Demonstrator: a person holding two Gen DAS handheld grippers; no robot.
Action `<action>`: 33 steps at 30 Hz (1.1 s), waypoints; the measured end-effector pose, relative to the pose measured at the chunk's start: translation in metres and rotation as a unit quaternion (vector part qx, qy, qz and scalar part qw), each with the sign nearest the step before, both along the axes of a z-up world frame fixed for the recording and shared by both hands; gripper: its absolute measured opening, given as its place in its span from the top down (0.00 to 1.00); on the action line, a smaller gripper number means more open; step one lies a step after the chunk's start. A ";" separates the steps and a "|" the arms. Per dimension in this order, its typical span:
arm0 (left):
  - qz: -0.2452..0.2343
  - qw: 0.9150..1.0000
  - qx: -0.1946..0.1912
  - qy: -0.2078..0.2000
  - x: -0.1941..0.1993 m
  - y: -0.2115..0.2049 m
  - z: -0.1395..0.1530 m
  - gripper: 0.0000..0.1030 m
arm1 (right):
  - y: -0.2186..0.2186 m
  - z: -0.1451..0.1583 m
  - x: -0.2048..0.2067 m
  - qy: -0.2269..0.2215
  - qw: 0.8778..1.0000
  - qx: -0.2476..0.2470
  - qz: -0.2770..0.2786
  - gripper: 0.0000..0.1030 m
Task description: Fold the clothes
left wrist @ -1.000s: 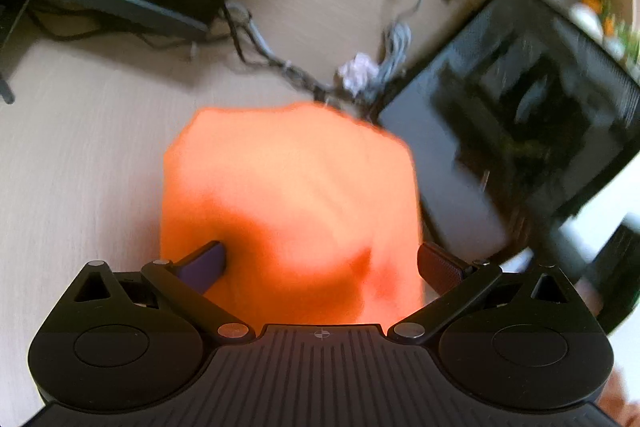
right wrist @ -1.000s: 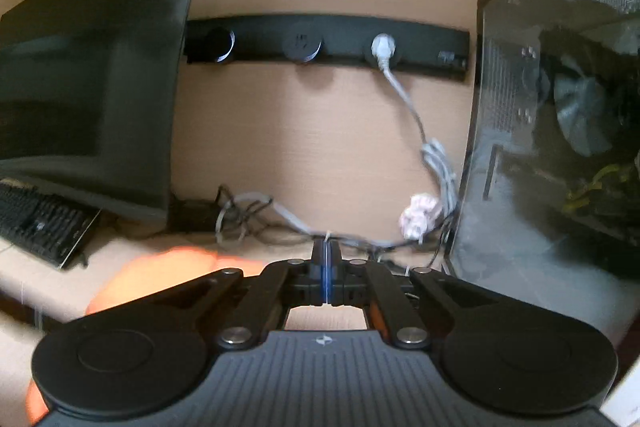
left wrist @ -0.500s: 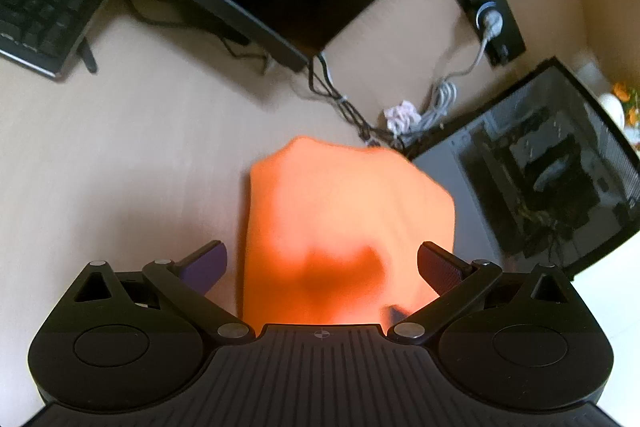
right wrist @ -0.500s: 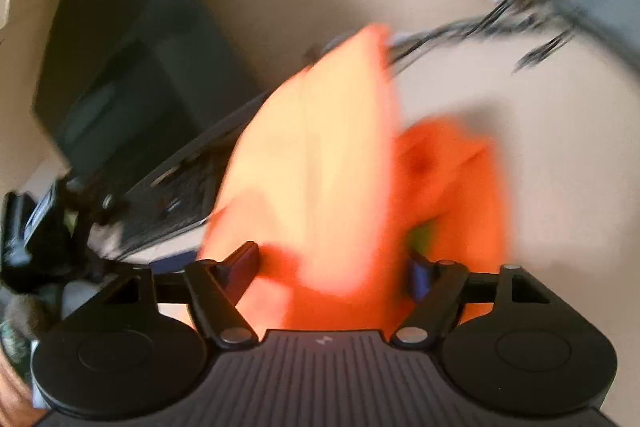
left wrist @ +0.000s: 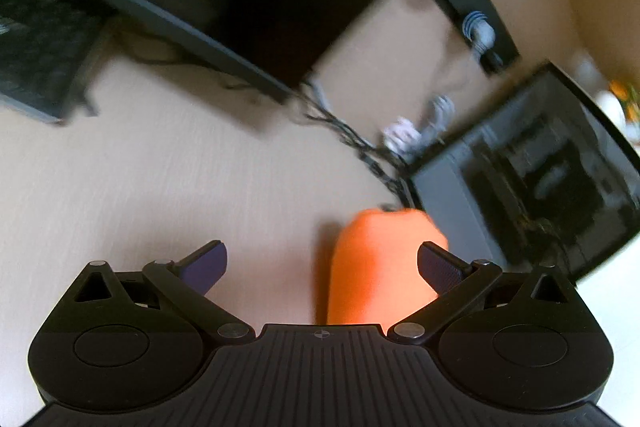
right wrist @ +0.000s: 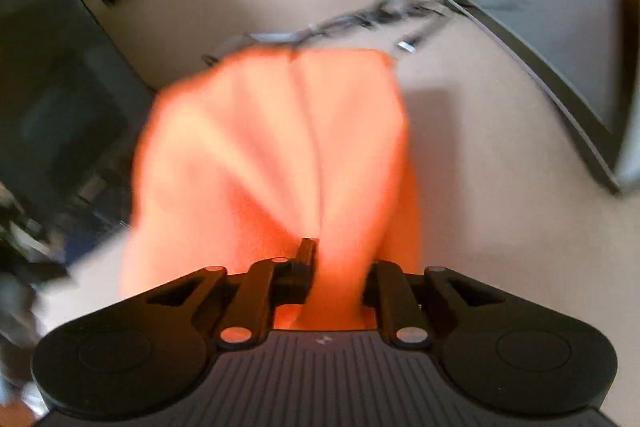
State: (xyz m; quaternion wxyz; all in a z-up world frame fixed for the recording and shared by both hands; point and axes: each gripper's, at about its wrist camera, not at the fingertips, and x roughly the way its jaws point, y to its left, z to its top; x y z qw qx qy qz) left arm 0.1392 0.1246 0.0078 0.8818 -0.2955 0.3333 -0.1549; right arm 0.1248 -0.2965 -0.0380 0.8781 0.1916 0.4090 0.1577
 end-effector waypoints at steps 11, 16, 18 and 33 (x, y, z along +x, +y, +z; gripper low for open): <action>-0.073 0.976 0.202 0.029 0.075 -0.112 -0.015 0.00 | 0.015 0.043 -0.016 -0.152 0.975 -0.162 0.020 0.61; -0.095 0.976 0.190 0.040 0.082 -0.108 -0.018 0.00 | 0.025 0.082 0.006 -0.223 0.962 -0.160 -0.003 0.38; -0.101 0.976 0.192 0.037 0.082 -0.106 -0.018 0.00 | 0.044 0.082 0.038 -0.212 0.966 -0.146 0.005 0.33; -0.103 0.978 0.175 0.045 0.082 -0.103 -0.021 0.00 | 0.063 0.050 -0.010 -0.161 0.971 -0.168 0.043 0.13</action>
